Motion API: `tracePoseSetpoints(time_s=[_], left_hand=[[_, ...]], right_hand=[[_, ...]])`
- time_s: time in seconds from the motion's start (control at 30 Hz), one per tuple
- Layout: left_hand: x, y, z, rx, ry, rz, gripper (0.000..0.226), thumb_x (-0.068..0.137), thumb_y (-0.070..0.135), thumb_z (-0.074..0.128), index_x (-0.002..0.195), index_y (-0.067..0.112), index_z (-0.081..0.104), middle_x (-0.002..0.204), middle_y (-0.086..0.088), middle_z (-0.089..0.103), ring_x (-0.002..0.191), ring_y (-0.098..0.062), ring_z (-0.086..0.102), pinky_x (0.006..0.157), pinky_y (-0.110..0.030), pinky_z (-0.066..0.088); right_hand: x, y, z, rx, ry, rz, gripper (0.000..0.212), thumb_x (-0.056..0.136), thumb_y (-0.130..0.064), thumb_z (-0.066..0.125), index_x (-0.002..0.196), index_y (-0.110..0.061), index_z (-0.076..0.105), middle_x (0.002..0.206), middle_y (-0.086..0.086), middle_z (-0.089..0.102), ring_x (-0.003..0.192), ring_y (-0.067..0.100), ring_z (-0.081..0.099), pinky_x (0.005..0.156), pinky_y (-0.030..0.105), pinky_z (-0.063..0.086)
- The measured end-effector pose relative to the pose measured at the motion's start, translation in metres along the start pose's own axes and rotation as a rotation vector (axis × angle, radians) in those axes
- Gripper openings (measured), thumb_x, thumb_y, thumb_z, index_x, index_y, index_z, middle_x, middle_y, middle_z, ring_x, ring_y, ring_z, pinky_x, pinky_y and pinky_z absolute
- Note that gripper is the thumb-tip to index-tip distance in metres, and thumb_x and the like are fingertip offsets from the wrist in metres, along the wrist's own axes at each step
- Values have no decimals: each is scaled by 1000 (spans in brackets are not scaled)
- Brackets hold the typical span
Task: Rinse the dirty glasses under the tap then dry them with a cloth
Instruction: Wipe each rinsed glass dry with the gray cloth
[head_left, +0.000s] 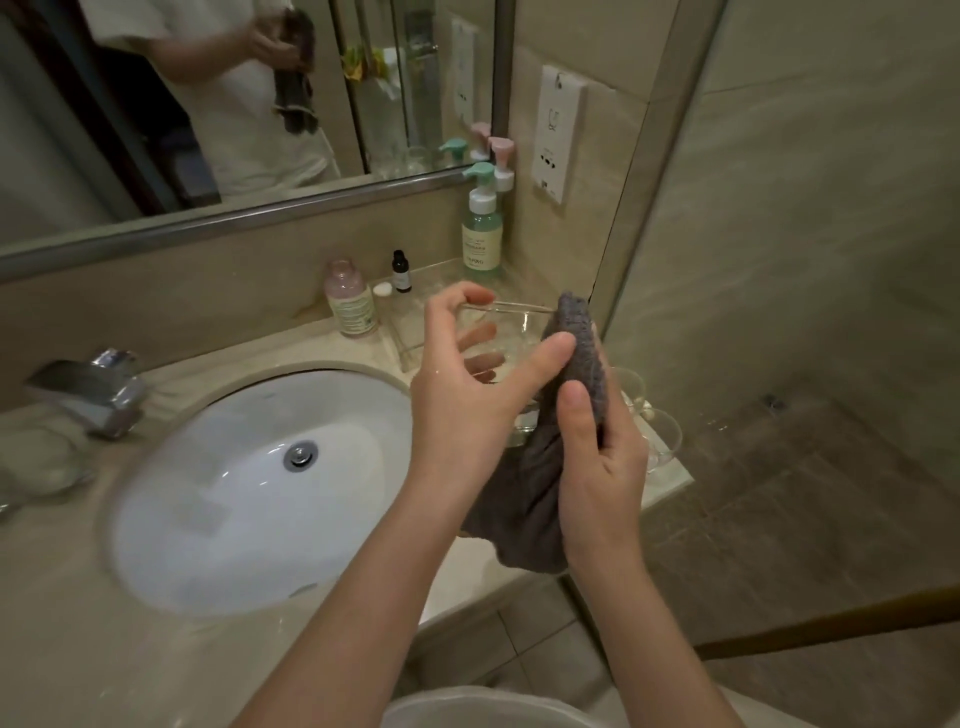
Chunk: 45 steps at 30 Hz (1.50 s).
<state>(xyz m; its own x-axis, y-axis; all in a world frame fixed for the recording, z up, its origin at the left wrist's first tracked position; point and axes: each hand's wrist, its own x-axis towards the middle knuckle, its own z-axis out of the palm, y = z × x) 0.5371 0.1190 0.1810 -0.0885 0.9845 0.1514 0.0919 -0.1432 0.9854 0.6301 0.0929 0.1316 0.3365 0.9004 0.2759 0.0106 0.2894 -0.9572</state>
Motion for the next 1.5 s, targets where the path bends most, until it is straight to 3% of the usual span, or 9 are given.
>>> tracePoseSetpoints(time_s=[0.23, 0.47, 0.67, 0.8, 0.97, 1.13, 1.3, 1.4, 1.5], left_hand=[[-1, 0, -10, -361, -166, -196, 39, 66, 50, 73, 103, 42, 62, 121, -9, 67, 106, -25, 68, 97, -46, 51], [-5, 0, -2, -87, 23, 61, 35, 84, 64, 50, 118, 58, 51, 111, 31, 61, 109, -1, 60, 97, -27, 50], [-5, 7, 3, -191, -37, 16, 56, 64, 42, 85, 108, 41, 51, 104, -1, 71, 91, -7, 70, 74, -20, 55], [1, 11, 4, -493, -203, -134, 61, 67, 48, 71, 120, 23, 56, 118, -20, 68, 104, -29, 66, 100, -48, 50], [2, 10, 10, -137, -41, 57, 54, 70, 70, 51, 120, 49, 54, 99, 21, 63, 98, 4, 60, 90, -17, 47], [-10, 12, 20, -27, -12, 158, 43, 77, 63, 59, 116, 62, 40, 120, 15, 60, 113, -2, 59, 93, -28, 49], [3, 15, 12, -318, -142, 50, 54, 70, 33, 78, 115, 36, 49, 102, 8, 73, 102, -14, 70, 79, -26, 56], [7, 11, 13, -548, -234, -81, 59, 70, 44, 67, 124, 29, 48, 108, -6, 74, 104, -25, 70, 90, -44, 55], [9, 6, 17, -401, -70, -58, 63, 62, 59, 62, 120, 38, 45, 112, -3, 66, 102, -17, 66, 91, -35, 51]], right_hand=[[2, -1, -6, 204, -20, 156, 34, 79, -52, 56, 100, -32, 73, 103, -2, 74, 102, 18, 69, 87, 35, 55], [0, -8, -7, 168, 7, 93, 47, 83, -49, 57, 122, -24, 67, 120, 3, 69, 118, 24, 62, 102, 54, 46], [1, -16, -9, 126, -6, 43, 61, 84, -49, 55, 131, -11, 58, 126, 7, 65, 122, 23, 59, 104, 51, 45], [5, -16, -15, 262, -38, 112, 35, 80, -49, 57, 105, -30, 73, 106, 0, 74, 105, 18, 68, 88, 33, 55], [7, -17, -20, 245, 36, 108, 50, 81, -50, 59, 118, -18, 68, 116, 5, 71, 114, 25, 64, 101, 51, 48], [9, -20, -19, 98, 10, 7, 68, 85, -55, 59, 135, -10, 56, 133, 11, 61, 128, 28, 54, 106, 56, 41], [13, -23, -17, 182, 33, 36, 60, 78, -62, 66, 122, -21, 67, 121, 5, 68, 118, 25, 61, 98, 47, 49], [17, -23, -18, 252, -1, 77, 39, 77, -60, 67, 104, -33, 73, 106, 2, 72, 106, 25, 66, 89, 41, 53], [17, -20, -19, 237, 20, 79, 41, 80, -53, 62, 109, -27, 72, 111, 4, 71, 111, 28, 63, 99, 52, 48]])
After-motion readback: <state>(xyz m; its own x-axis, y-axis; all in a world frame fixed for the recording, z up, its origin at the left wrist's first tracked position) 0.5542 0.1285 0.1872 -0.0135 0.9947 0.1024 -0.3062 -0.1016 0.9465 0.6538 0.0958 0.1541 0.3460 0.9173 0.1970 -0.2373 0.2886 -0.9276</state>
